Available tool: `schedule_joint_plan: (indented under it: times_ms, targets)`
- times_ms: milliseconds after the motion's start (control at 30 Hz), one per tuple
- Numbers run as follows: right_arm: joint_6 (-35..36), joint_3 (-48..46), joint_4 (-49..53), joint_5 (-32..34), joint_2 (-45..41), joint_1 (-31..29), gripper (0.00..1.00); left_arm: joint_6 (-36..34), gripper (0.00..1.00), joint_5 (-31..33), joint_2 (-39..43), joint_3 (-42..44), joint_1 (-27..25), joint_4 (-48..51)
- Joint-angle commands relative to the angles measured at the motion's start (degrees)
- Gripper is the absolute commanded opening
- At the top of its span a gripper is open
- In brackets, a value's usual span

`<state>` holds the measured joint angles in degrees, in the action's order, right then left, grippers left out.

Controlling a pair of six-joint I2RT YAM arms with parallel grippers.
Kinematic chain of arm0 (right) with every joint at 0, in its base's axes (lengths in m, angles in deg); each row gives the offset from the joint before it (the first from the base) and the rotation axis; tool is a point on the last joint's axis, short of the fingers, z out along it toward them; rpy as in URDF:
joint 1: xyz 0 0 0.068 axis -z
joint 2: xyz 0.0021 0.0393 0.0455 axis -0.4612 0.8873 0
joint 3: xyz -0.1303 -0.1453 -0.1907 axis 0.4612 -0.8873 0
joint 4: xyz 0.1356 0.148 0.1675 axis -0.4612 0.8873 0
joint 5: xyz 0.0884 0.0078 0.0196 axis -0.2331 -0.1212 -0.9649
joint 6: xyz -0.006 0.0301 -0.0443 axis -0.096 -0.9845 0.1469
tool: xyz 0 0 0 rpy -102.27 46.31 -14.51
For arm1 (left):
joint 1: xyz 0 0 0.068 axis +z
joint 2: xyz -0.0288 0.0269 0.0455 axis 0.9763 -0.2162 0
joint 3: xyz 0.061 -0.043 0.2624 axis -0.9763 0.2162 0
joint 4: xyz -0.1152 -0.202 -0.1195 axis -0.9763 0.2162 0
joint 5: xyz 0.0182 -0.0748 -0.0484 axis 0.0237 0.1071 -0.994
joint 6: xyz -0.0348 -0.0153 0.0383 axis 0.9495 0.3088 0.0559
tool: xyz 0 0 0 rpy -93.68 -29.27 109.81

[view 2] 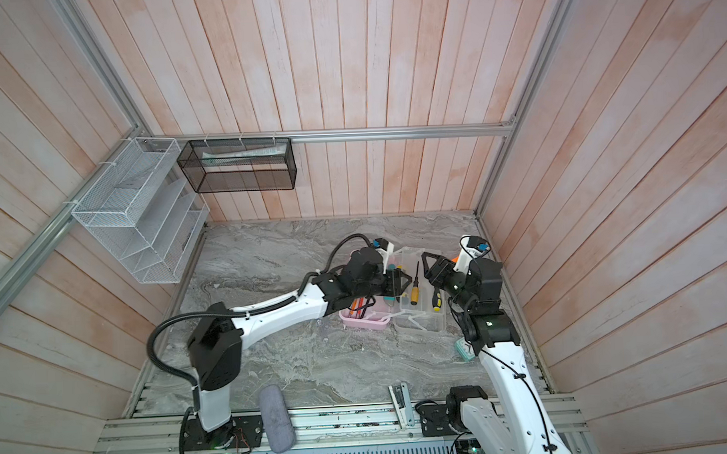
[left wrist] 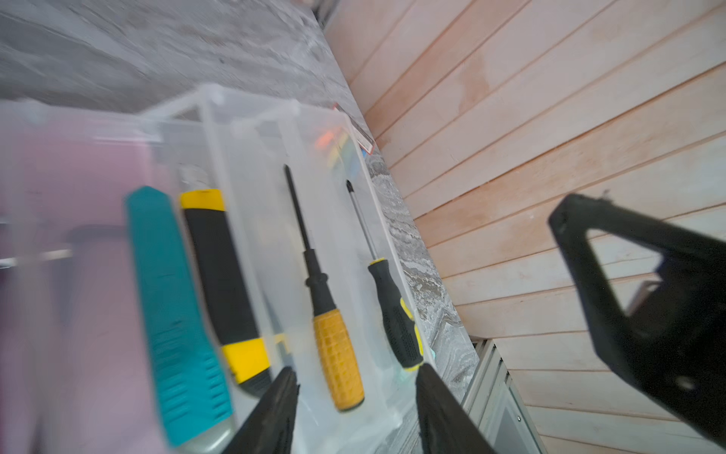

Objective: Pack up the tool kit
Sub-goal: 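Move the left gripper back over the clear-handled screwdrivers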

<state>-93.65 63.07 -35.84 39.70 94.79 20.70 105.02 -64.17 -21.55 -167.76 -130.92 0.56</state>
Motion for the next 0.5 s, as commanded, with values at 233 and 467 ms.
schedule_joint_plan:
  times_ms: [233, 467]
  targets:
    - [2.3, 5.2, -0.6, 16.2, 13.2, -29.1, 0.55, -2.5, 0.53, 15.2, 24.5, 27.9, 10.3, 13.6]
    - [-1.0, 4.7, -5.9, 13.2, 23.7, -35.5, 0.53, 4.0, 0.52, 13.1, 26.9, 40.0, 12.8, 11.4]
